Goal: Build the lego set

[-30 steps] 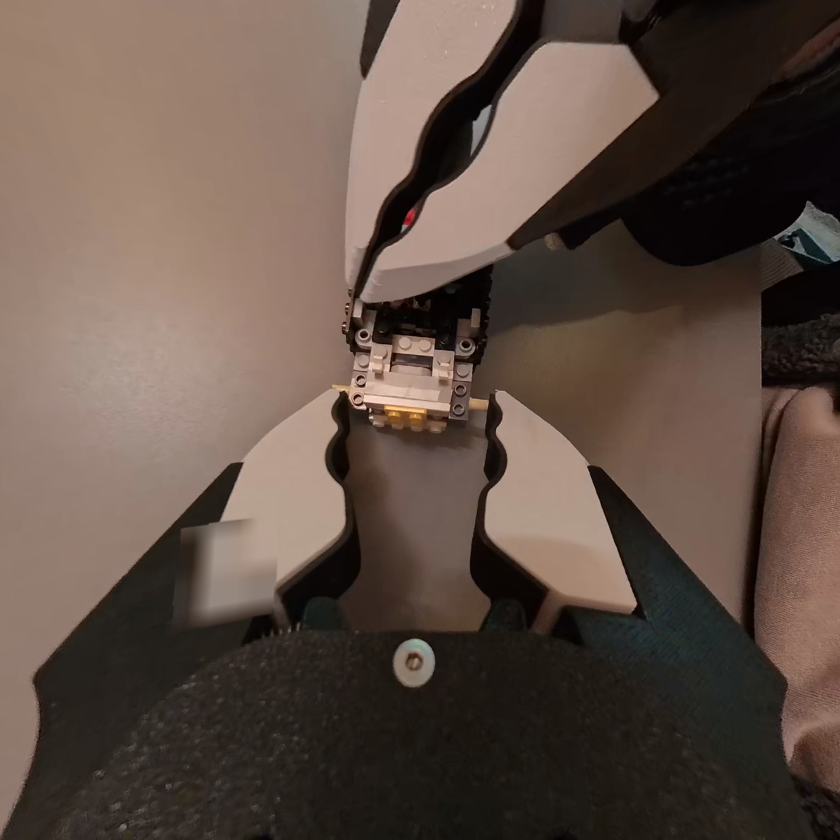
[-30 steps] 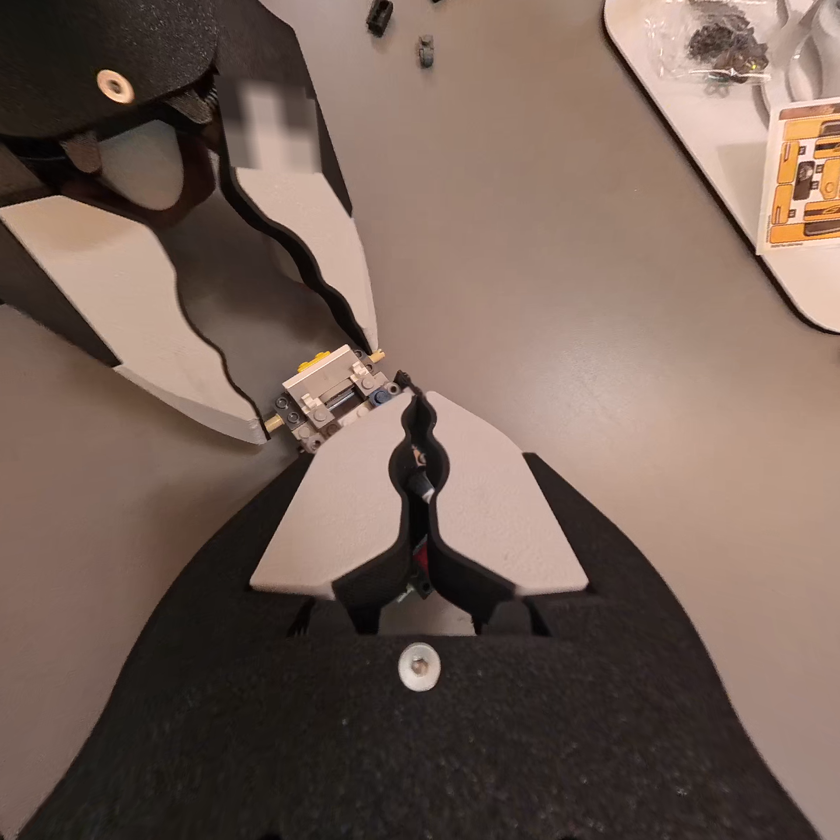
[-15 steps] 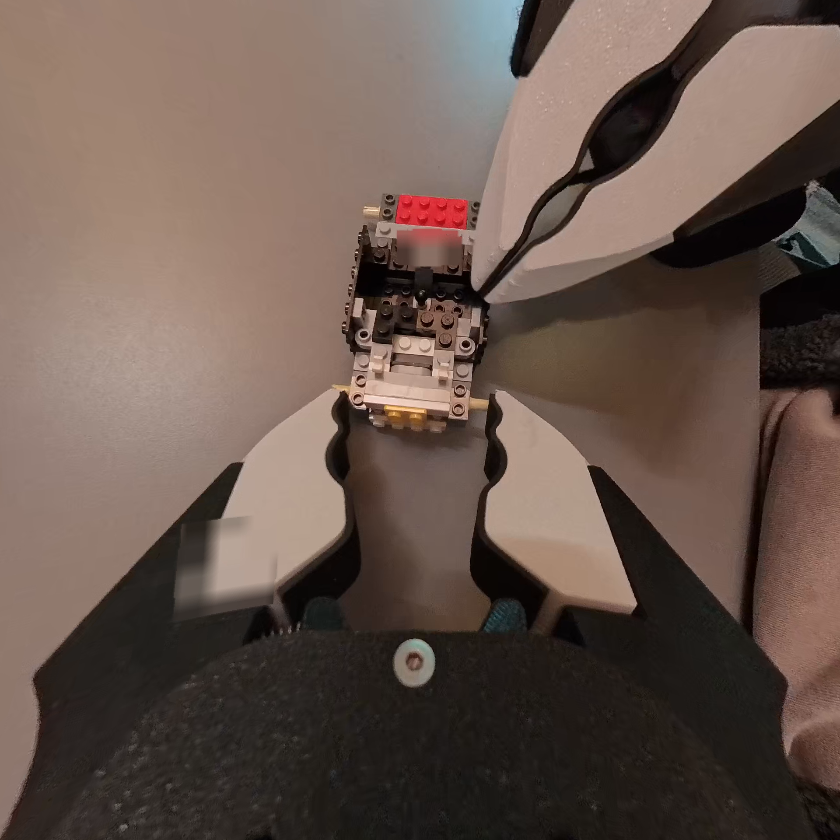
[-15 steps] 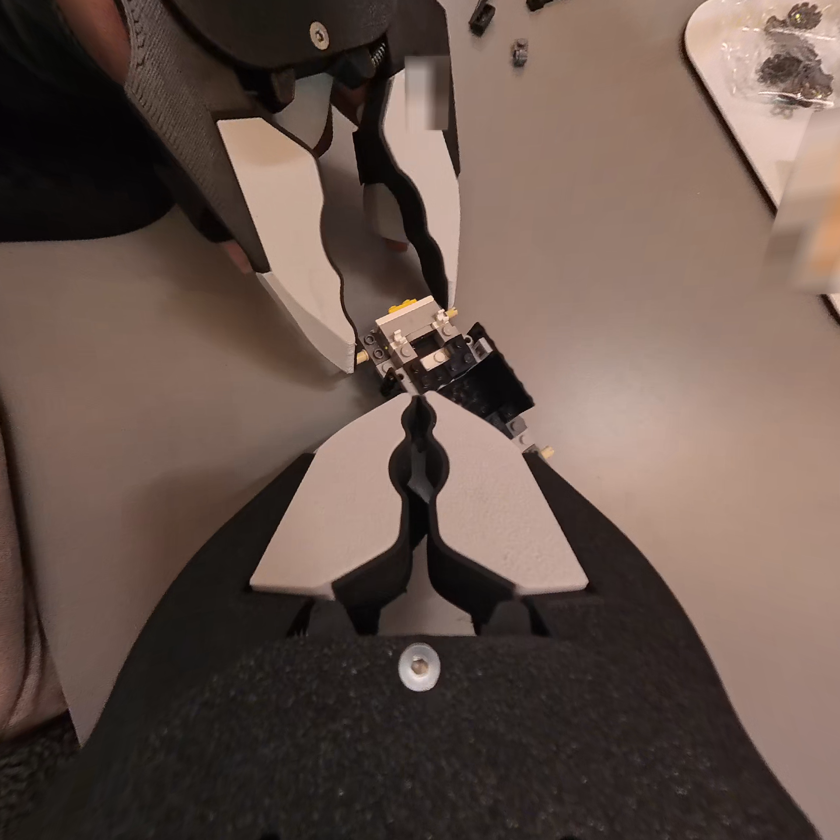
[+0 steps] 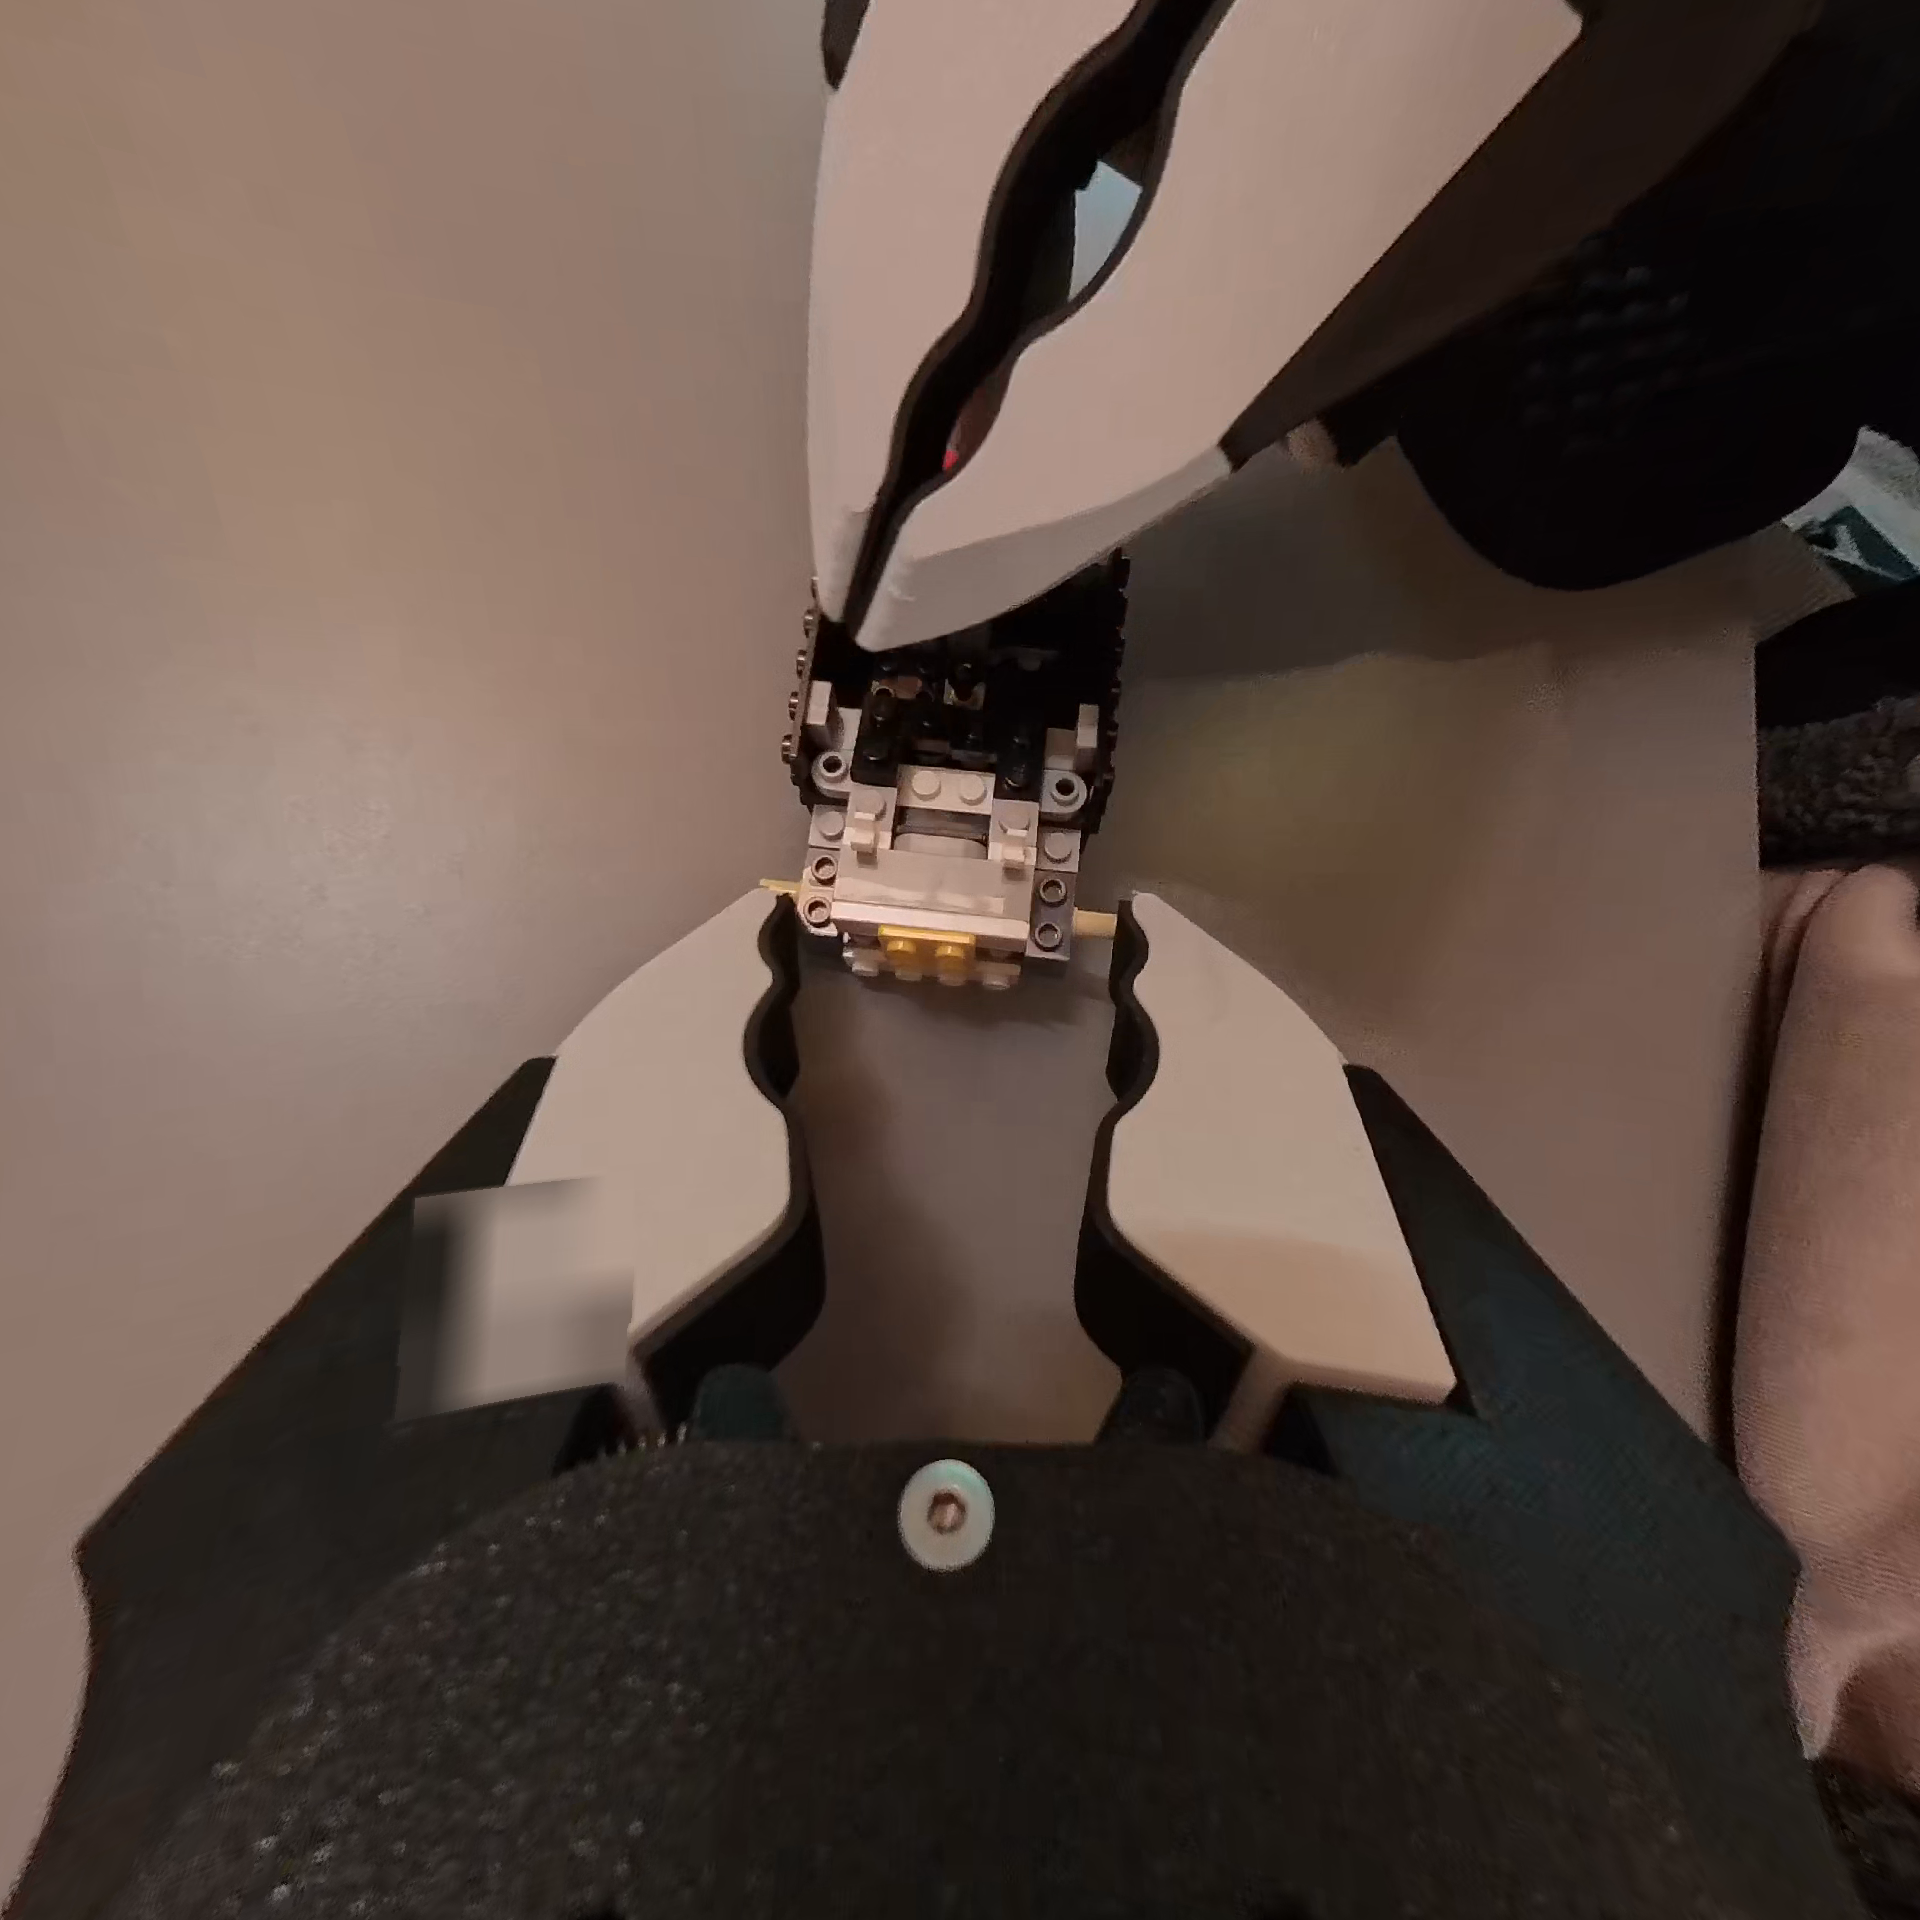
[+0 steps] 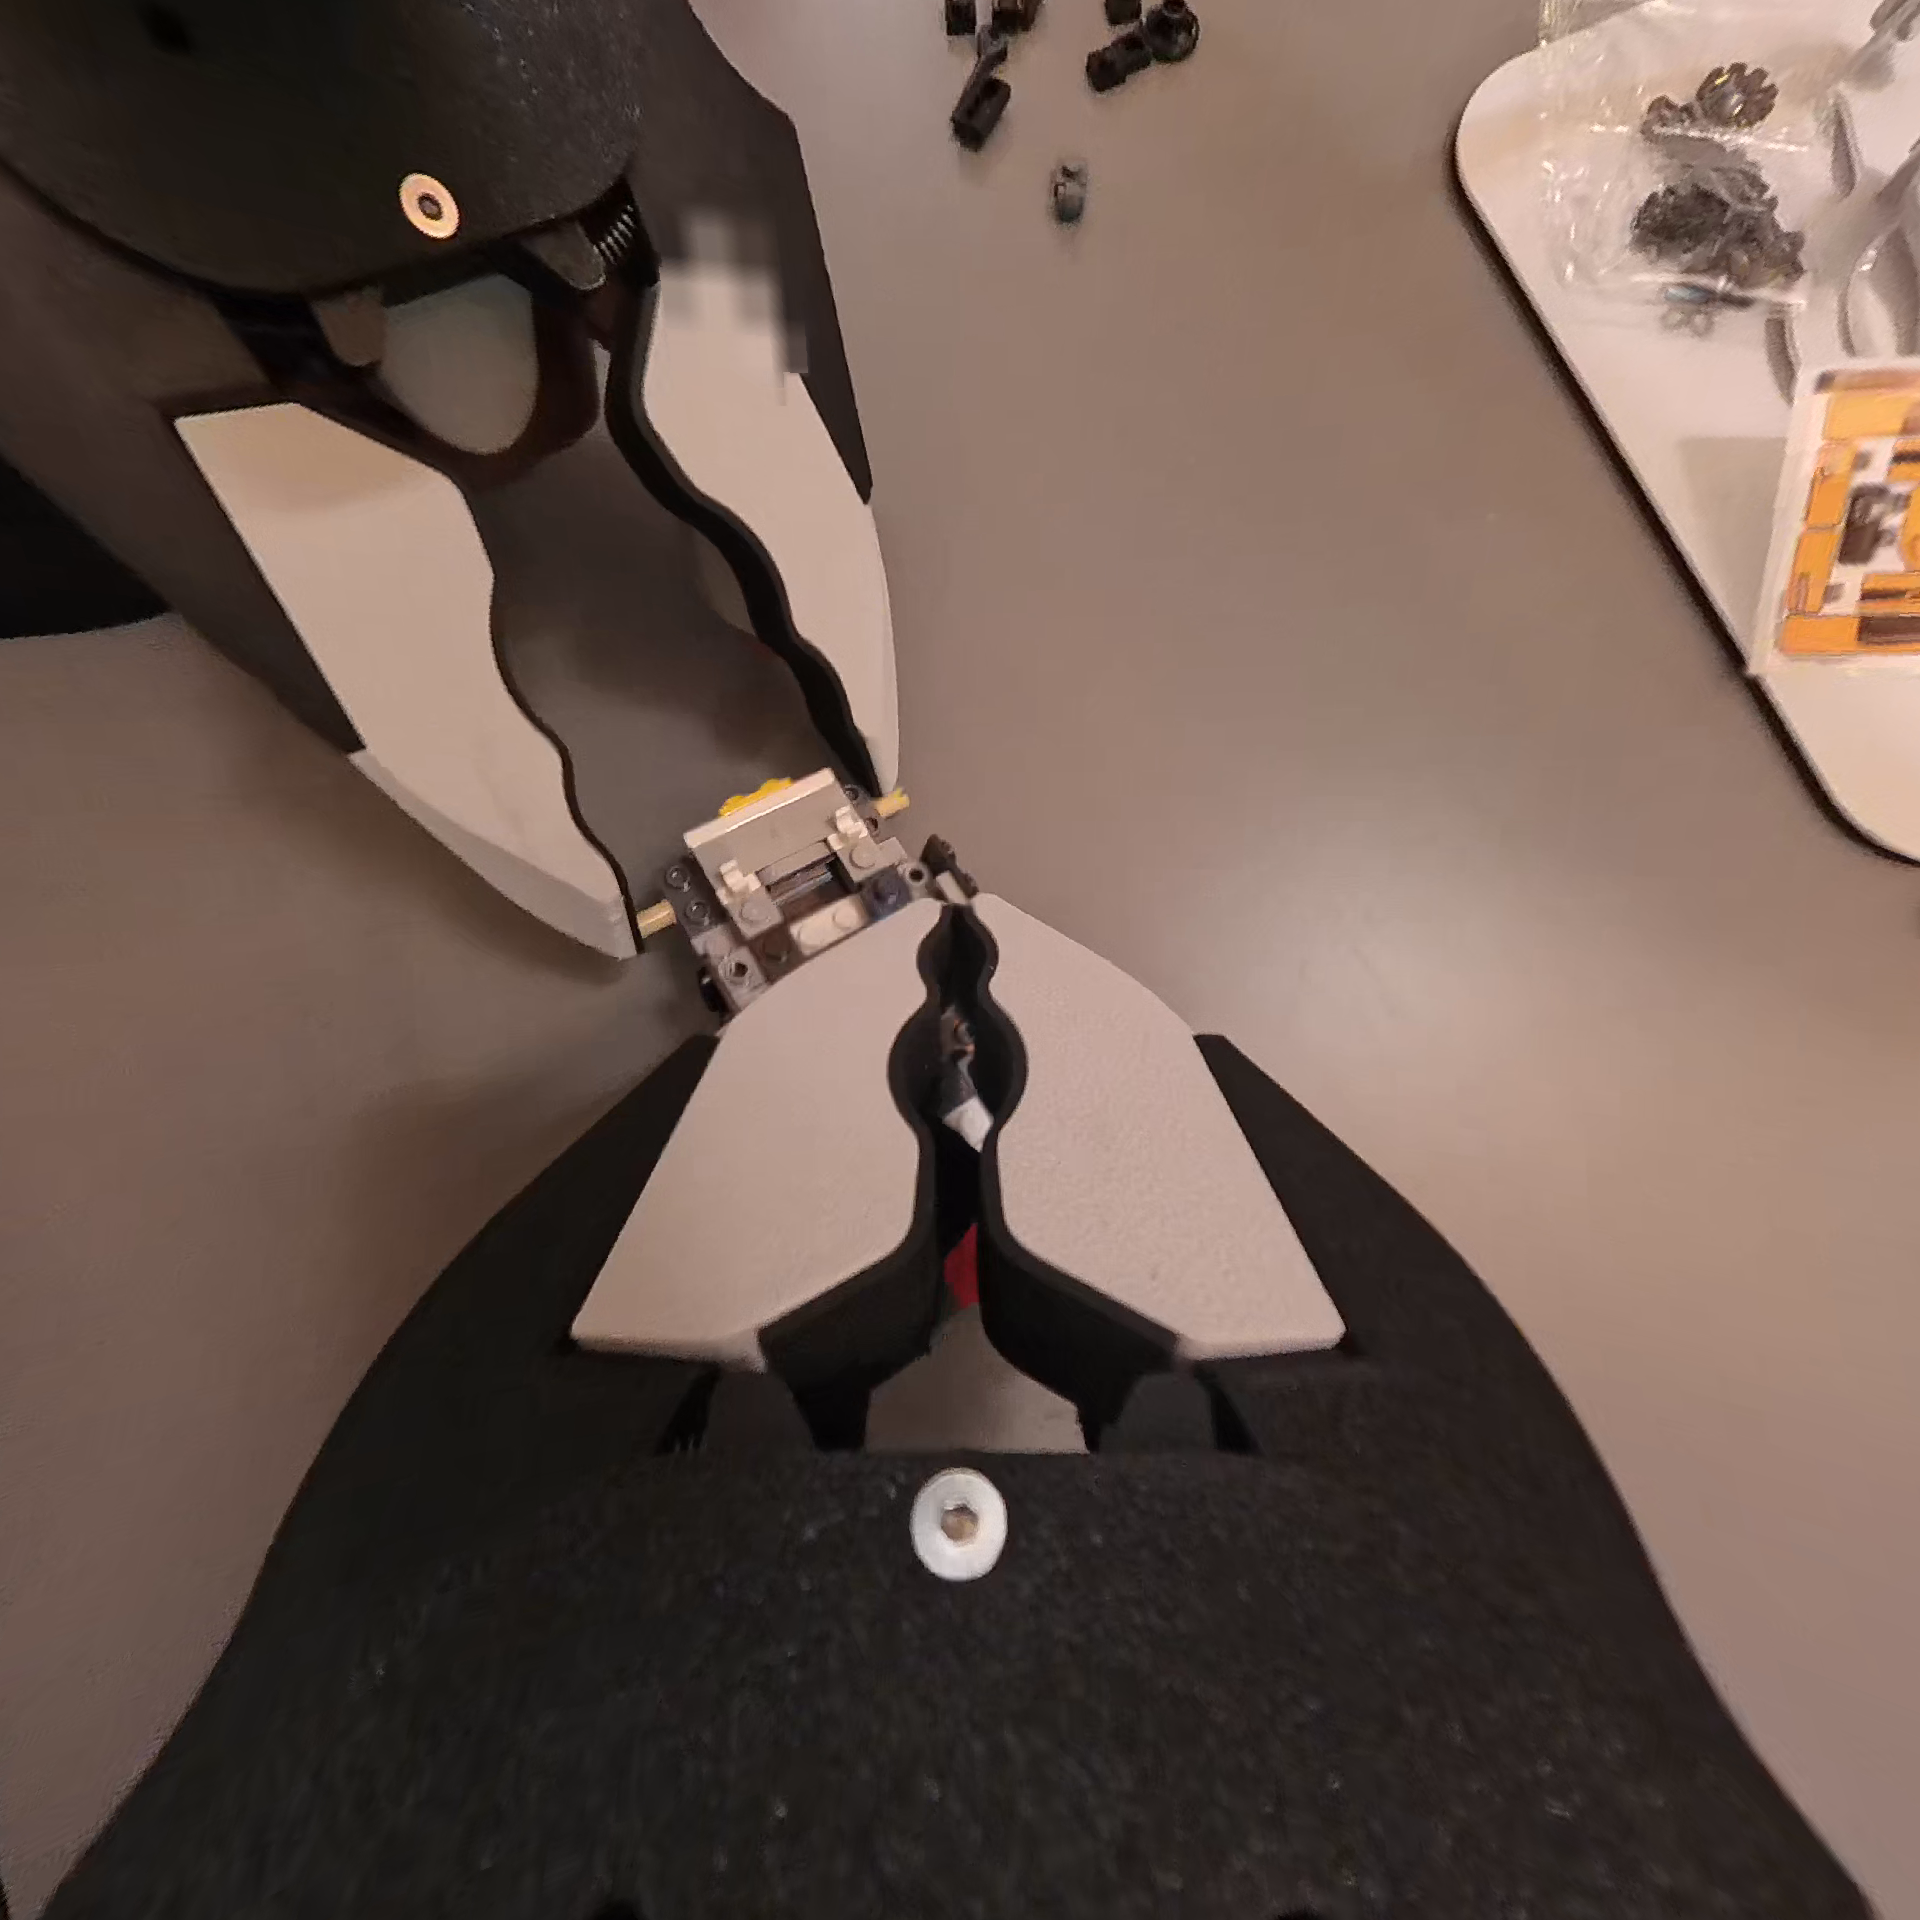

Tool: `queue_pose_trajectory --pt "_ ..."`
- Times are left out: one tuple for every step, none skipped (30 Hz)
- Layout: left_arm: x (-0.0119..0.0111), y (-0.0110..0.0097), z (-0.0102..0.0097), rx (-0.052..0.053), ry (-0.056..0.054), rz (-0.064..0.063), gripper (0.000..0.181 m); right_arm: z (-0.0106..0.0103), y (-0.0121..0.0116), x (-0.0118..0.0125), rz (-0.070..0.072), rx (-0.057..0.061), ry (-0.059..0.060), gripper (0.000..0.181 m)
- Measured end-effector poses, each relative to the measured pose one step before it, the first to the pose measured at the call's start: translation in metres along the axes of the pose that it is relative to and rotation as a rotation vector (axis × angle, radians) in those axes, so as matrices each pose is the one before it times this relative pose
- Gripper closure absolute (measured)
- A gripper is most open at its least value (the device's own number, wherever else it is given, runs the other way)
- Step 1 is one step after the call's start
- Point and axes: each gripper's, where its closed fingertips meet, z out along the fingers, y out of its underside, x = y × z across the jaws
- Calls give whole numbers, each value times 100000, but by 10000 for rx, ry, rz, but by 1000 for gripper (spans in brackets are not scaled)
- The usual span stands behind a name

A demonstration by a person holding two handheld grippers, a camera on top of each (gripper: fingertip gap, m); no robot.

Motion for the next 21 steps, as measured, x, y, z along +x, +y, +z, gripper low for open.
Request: queue_pose_trajectory --pt "3 25 13 -21 -45 107 123 -154 332 -141 141 48 -191 181" --pt "9 34 13 -24 -55 119 123 -79 290 -75 193 84 -160 178" --pt "-3 41 21 -31 -82 145 123 -19 223 -103 241 95 -188 177" --pt "12 61 34 -44 -117 187 123 25 197 -198 231 57 -226 176" --pt "16 76 36 -57 -148 225 124 62 102 -91 195 61 -100 175" --pt "8 77 43 -65 -167 222 123 79 38 -51 154 63 -29 174" --pt "15 63 44 -68 -177 197 123 97 64 -153 128 0 -73 174" --pt "6 53 50 -66 -190 176 124 129 122 -139 128 -65 -63 174" --pt "10 29 58 -41 -199 135 123 126 116 -136 100 -66 -61 175" --pt "36 2 47 -23 -193 72 123 97 24 -102 106 -9 -42 175" --pt "58 1 46 -12 -168 65 123 57 -21 -168 99 18 -93 175" --pt "60 6 41 -1 -154 76 123 19 -30 -130 97 15 -81 175" --pt "46 -5 38 9 -130 58 123 -22 3 8 93 -17 -4 175" --pt "39 -2 40 14 -93 35 123 -34 -1 51 70 -19 11 175" --pt "21 -10 18 12 -54 11 123 -18 29 64 95 -30 -4 175" --pt "16 -24 18 9 -19 -4 123 40 94 -9 98 -76 -54 175" --pt "10 -15 10 7 0 -23 123 50 41 -20 109 -30 -60 175" --pt "1 -12 5 10 9 -36 123 12 -36 12 131 9 -32 175" --pt "4 -12 3 15 7 -34 123 18 -29 -64 61 -6 -59 174" --pt "7 -5 3 5 -10 -8 123 11 6 -14 8 -27 4 174" --pt "6 8 10 -5 -25 8 123 4 8 13 -9 -39 25 173"
